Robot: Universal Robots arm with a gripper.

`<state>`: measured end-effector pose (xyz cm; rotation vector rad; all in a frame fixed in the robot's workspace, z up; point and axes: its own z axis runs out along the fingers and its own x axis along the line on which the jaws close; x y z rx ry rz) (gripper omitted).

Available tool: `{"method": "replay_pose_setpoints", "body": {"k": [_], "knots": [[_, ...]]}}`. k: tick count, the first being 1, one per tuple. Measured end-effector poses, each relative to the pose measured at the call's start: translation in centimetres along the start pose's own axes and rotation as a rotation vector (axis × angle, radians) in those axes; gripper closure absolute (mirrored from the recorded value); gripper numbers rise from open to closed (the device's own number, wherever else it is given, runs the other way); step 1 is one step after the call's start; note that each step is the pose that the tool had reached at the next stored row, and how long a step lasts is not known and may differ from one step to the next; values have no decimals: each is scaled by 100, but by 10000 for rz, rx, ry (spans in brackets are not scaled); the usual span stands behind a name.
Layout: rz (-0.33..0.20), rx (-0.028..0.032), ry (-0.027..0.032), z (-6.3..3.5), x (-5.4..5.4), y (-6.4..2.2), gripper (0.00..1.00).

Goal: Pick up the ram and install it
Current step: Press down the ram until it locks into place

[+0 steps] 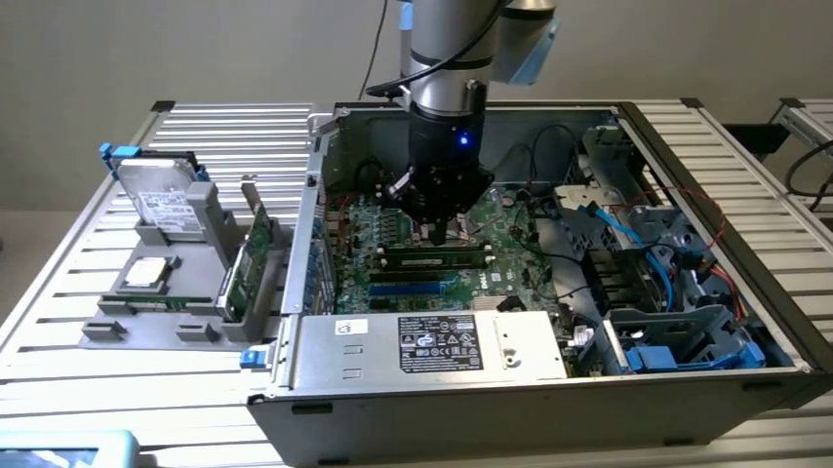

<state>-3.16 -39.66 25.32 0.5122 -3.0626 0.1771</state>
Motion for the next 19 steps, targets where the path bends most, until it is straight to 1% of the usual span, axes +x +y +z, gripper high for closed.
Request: {"method": "replay_pose_setpoints", "body": {"k": [5,11,19], "knots": [[552,-8,4,4,0,0,89],[1188,-11,-15,10,-1,1,89],[2125,-32,19,15,-1,2,89]]}}
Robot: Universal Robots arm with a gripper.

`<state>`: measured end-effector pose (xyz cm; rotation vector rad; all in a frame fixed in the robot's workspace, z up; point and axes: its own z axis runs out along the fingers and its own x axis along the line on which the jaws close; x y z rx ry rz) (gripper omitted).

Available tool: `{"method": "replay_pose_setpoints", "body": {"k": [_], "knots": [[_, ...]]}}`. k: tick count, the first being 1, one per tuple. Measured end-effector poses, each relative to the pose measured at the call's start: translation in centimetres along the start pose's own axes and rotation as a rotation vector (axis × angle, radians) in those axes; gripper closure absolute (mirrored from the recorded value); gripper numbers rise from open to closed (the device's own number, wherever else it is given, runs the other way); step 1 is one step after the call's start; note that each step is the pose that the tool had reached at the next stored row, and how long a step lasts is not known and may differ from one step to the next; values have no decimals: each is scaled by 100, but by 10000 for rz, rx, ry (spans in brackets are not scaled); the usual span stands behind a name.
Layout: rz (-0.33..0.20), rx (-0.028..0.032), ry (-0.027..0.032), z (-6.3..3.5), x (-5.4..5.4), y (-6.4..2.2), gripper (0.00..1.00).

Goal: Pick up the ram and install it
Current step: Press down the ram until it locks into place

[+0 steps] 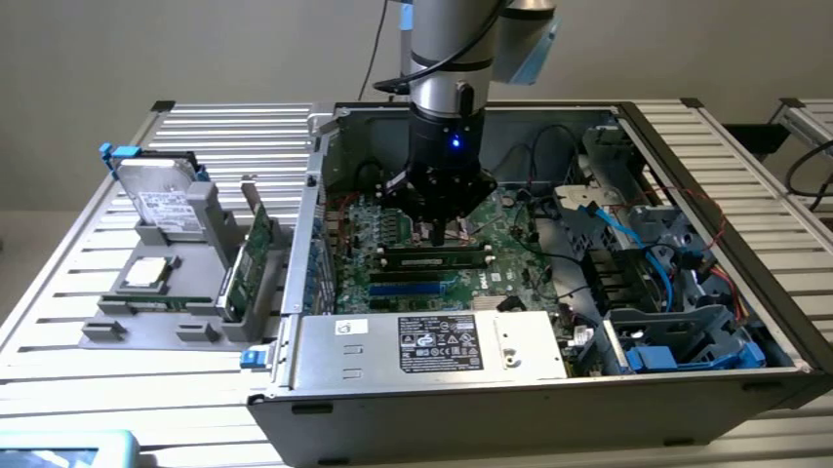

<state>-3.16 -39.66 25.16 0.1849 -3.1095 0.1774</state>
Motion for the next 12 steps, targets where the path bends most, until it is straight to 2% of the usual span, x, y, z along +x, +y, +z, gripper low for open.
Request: {"method": "replay_pose_setpoints", "body": {"k": [3,5,6,12], "knots": [[297,-4,-20,2,-1,0,89],[530,1,-99,2,0,0,89],[536,2,-113,2,-1,0,89],[538,3,-114,1,0,0,89]]}}
